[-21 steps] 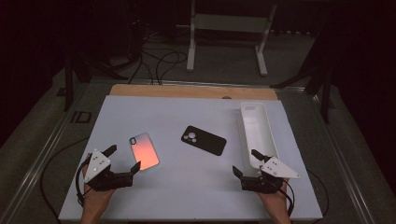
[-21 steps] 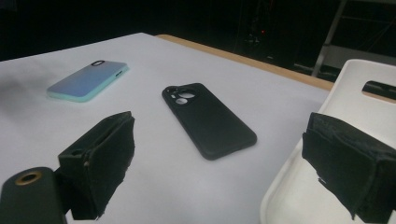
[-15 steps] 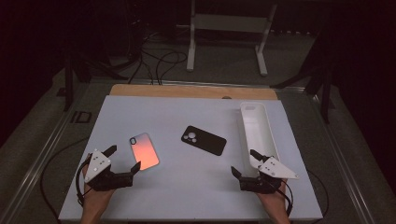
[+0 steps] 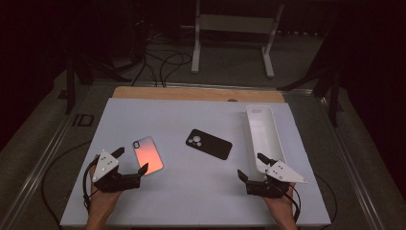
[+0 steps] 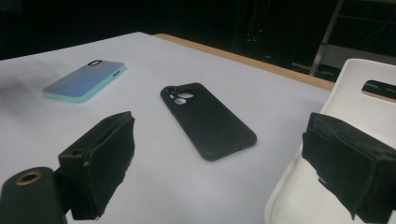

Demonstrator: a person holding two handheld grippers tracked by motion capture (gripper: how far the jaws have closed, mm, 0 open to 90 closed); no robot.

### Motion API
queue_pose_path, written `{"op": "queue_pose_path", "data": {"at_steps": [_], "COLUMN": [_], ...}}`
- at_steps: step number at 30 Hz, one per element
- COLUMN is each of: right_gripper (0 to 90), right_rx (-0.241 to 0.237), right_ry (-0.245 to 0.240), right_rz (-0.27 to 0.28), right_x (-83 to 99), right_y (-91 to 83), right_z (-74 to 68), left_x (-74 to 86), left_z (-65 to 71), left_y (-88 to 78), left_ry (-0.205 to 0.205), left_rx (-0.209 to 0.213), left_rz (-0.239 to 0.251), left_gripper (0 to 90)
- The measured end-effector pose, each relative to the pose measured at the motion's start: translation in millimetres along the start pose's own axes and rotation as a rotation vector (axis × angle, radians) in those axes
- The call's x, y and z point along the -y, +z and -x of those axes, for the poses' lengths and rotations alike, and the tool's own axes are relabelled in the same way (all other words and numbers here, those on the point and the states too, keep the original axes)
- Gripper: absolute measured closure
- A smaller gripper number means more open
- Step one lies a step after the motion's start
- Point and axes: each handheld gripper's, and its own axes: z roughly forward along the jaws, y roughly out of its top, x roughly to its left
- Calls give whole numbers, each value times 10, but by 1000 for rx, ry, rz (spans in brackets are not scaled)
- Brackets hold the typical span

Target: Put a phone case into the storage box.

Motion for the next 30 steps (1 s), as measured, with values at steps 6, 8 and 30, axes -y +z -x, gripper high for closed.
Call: {"op": "queue_pose_path", "data": {"at_steps": [6,8,30], "right_gripper": [93,93,94], "right_rx": [7,7,27], "right_ry": [2,5,0], "right_rz": [3,3,-12], "right_x": [-15,-18,-19], "right_y": [7,12,13], "right_z": [-5,-3,8], "left_x": [-32,-43,0], "left_z": [9,24,227], "left_y": [172,236,904], "left_ry": [-6,-6,-11], "left_rx": [21,33,101], "left_rz": [-51,-62,-210], "left_gripper": [54,58,767]}}
